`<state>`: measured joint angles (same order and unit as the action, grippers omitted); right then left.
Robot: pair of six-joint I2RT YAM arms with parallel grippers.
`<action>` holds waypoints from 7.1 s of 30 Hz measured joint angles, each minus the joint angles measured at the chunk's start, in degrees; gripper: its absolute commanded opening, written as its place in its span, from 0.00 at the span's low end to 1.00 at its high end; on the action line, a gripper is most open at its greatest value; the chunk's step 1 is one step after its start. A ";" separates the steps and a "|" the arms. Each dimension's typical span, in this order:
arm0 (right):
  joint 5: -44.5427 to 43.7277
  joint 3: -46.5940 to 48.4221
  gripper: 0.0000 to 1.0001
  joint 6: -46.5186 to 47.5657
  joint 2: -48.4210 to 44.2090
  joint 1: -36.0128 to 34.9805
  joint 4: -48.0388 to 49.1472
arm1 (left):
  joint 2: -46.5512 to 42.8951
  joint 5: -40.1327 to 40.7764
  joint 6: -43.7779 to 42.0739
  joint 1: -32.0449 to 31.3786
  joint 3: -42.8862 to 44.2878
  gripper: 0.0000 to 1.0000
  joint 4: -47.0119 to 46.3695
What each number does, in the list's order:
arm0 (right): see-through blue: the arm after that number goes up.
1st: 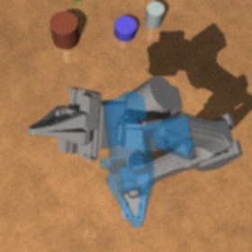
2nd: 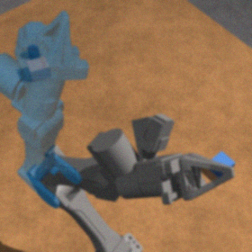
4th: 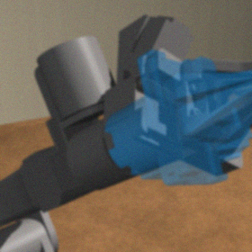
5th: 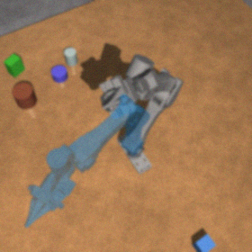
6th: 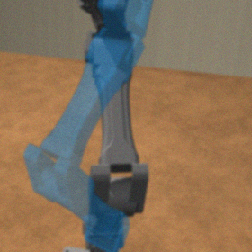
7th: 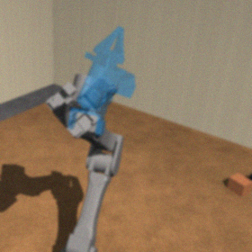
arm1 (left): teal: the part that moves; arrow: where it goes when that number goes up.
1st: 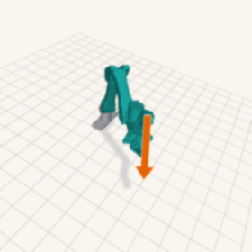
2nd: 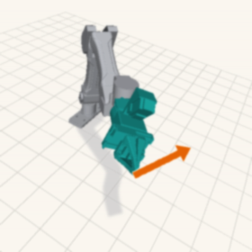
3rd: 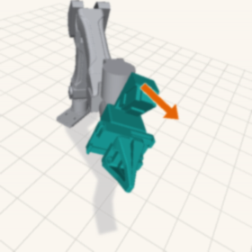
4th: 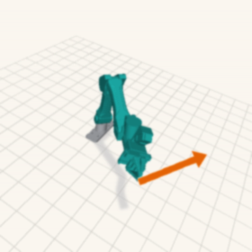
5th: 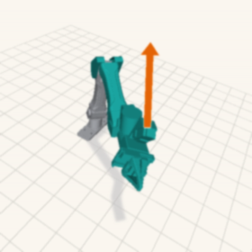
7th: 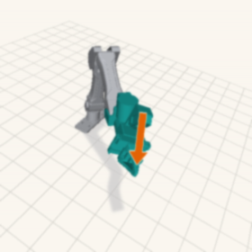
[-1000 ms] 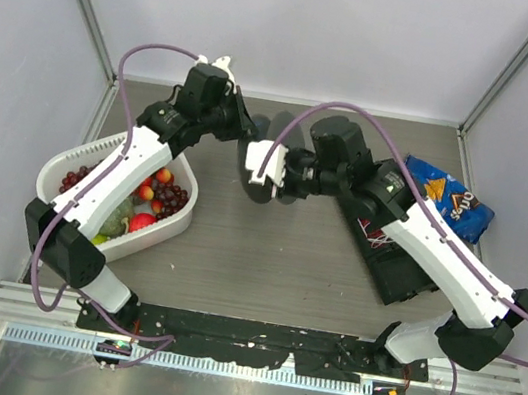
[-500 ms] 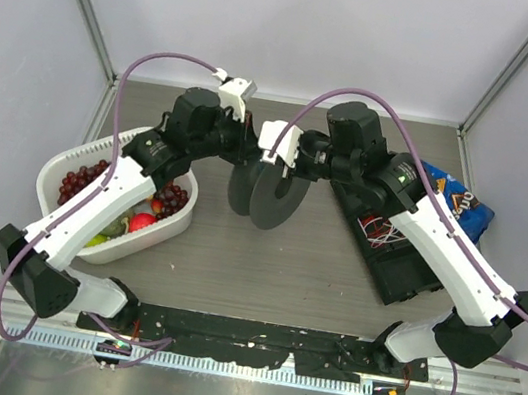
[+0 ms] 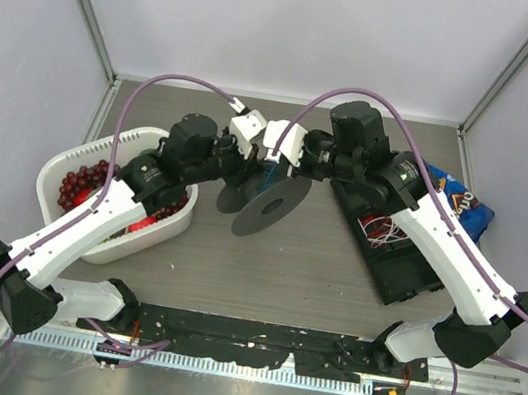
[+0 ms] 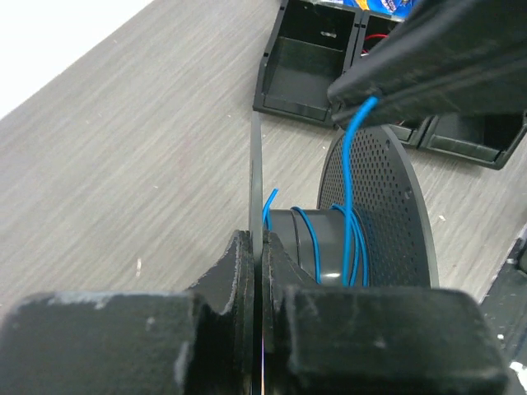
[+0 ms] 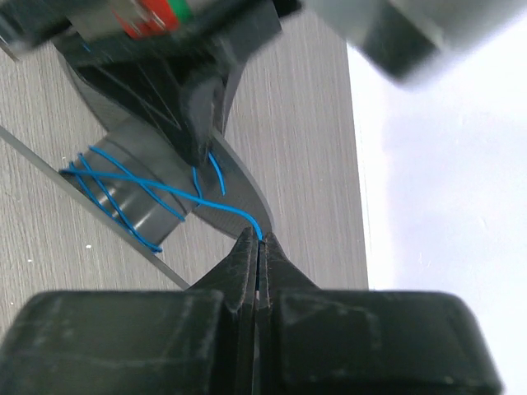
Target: Wrap the cables
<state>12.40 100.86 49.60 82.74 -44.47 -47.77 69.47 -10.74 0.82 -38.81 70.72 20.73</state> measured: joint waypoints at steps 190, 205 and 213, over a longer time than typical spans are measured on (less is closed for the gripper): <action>41.62 -64.15 0.29 -25.90 -27.96 30.18 56.57 | 13.64 -5.40 22.60 2.54 42.62 0.00 4.24; 38.38 -64.52 0.40 -27.56 -27.93 28.76 58.80 | 13.64 -6.19 26.25 5.38 41.72 0.00 2.12; 36.68 -65.02 0.40 -27.98 -27.93 28.76 60.22 | 13.64 -7.08 27.50 5.84 41.38 0.00 1.81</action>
<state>49.08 35.83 21.63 54.81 -15.70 12.45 83.11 -17.82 28.32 -32.97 112.09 22.55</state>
